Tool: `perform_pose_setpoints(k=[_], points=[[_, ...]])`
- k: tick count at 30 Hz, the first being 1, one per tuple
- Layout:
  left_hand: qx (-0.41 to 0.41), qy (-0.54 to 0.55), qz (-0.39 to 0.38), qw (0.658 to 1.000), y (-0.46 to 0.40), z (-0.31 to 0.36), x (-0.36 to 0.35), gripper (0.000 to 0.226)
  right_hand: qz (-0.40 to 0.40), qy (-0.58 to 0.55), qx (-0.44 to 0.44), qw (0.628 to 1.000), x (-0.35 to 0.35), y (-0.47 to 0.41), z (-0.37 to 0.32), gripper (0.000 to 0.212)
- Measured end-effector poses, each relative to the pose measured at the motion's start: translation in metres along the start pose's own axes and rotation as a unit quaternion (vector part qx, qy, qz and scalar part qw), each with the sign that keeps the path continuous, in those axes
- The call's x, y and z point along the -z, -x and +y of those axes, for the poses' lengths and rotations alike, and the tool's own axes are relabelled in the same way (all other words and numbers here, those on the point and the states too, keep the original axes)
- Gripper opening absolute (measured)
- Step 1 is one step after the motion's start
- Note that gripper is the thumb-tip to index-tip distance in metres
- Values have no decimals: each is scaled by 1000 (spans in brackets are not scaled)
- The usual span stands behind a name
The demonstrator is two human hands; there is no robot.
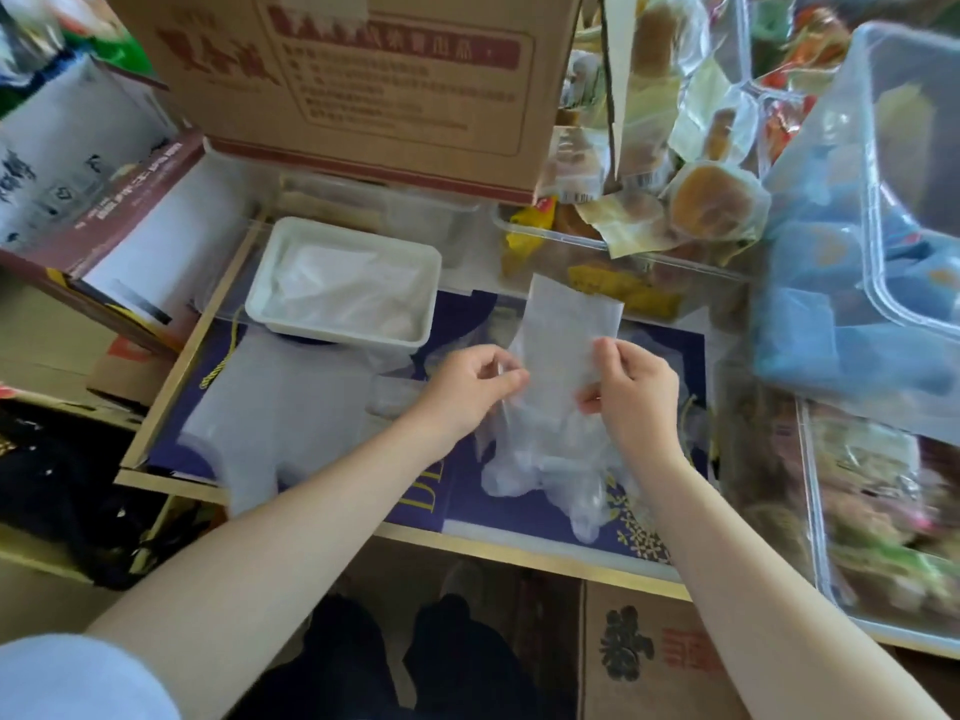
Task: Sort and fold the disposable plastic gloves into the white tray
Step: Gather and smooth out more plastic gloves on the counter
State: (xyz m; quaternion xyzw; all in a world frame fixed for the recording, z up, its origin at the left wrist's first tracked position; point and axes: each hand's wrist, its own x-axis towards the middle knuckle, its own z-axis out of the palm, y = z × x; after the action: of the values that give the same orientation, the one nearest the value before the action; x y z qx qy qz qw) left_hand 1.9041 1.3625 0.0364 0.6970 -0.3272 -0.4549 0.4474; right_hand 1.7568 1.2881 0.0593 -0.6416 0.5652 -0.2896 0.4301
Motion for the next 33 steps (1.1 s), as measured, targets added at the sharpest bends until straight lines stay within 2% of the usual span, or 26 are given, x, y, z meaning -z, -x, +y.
perform_pose_setpoints(k=[4,6,8,11,14,17,18,21,23,25,28,30,32,33], points=[[-61,-106,7,992,-6,10,18,19,-1,76,-19,997,15,-8,4,19],[-61,-113,-15,992,-8,18,31,21,-22,95,3,995,19,-11,0,43],[-62,-113,-46,991,-7,26,43,17,-94,40,27,994,18,-14,-12,64],[-67,-54,-78,993,1,38,60,13,-218,21,66,974,8,-24,-30,73],[-59,-13,-80,995,12,47,80,27,-314,-7,55,948,-8,-35,-47,60],[-33,30,-14,999,19,46,105,38,-322,-70,22,944,-24,-44,-60,21],[-28,56,16,998,23,44,113,40,-334,-104,7,937,-28,-46,-62,17],[-1,117,82,990,32,31,135,33,-409,-265,-73,870,-45,-44,-64,18],[21,115,97,988,38,20,149,29,-443,-288,-85,845,-62,-34,-66,7],[37,110,82,990,41,9,163,30,-424,-247,-95,866,-83,-20,-71,10],[62,97,37,993,43,-3,186,27,-333,-165,-89,924,-112,-4,-82,16],[72,-31,17,997,42,-12,202,17,-250,-145,-80,954,-122,0,-90,17],[66,-216,33,974,37,-21,217,5,-147,-92,-16,985,-125,3,-97,14],[53,-280,57,957,36,-23,222,12,-101,-54,39,993,-125,6,-99,14]])
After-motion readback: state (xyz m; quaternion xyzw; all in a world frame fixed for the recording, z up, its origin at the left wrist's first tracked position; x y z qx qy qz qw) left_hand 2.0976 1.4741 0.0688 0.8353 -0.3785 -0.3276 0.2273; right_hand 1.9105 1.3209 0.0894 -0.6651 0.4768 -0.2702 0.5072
